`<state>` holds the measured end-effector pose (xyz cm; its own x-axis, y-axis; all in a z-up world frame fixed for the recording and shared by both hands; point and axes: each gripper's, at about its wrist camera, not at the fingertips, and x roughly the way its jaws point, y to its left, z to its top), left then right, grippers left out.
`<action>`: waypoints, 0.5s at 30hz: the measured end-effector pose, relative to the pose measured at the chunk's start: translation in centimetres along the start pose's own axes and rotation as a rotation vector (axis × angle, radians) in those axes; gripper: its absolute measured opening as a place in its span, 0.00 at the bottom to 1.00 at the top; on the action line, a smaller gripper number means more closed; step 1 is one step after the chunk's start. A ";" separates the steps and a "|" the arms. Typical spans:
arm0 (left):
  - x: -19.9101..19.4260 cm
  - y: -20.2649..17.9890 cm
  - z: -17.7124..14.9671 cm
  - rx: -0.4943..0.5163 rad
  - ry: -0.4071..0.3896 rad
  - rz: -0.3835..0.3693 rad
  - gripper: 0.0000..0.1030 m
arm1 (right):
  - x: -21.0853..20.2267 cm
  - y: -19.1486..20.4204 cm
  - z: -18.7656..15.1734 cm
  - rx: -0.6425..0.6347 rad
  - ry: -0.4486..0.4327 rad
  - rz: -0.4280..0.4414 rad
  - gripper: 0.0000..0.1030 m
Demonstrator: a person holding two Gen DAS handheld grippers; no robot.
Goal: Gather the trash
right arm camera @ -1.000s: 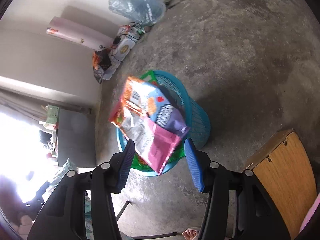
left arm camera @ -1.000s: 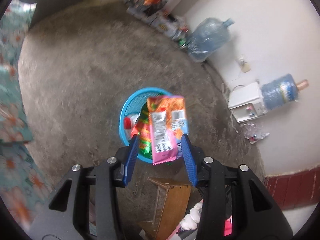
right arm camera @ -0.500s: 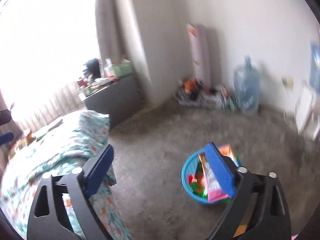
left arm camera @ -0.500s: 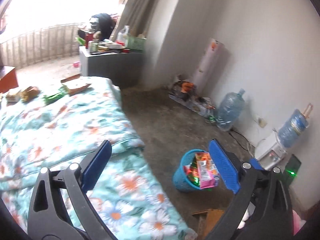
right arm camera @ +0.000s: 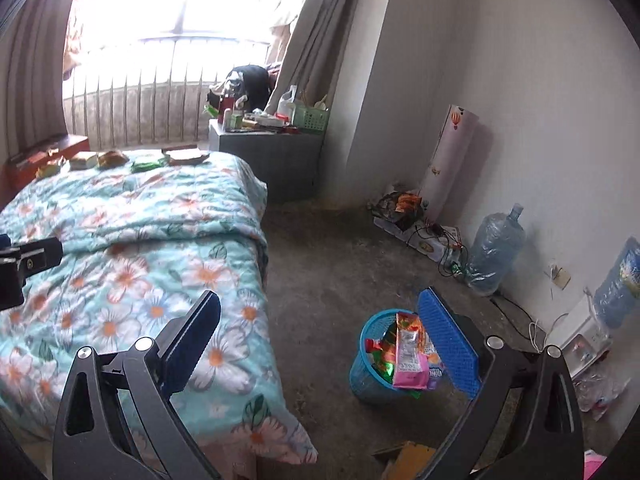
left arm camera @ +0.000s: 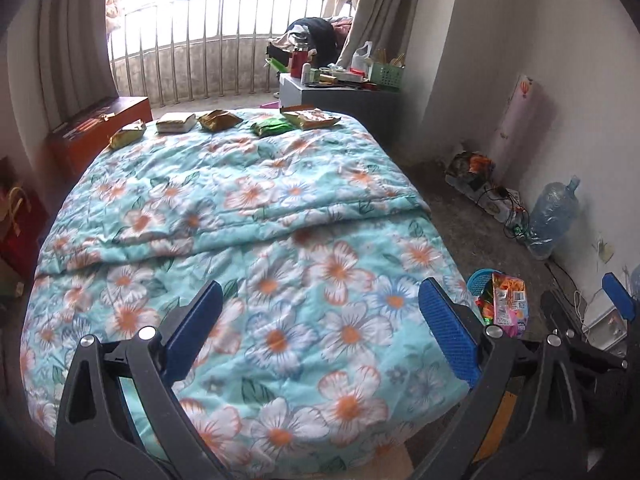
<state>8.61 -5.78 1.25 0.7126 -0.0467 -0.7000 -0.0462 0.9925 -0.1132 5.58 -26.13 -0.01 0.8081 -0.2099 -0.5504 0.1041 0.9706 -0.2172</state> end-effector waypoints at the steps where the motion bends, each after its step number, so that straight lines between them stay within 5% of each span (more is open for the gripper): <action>1: -0.2 0.3 -0.4 0.001 0.004 0.011 0.91 | -0.4 0.2 -0.6 -0.007 0.032 0.000 0.94; 8: 0.3 0.9 -2.8 0.001 0.100 0.022 0.91 | -1.9 -0.2 -4.6 0.037 0.168 -0.015 0.94; 15: -0.1 0.2 -3.4 0.032 0.129 0.010 0.91 | -2.7 -0.6 -5.9 0.058 0.194 -0.021 0.94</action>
<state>6.16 -5.97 -1.04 0.6166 -0.0489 -0.7858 -0.0293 0.9960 -0.0849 -0.09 -26.89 -3.15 0.6793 -0.2431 -0.6924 0.1576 0.9698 -0.1860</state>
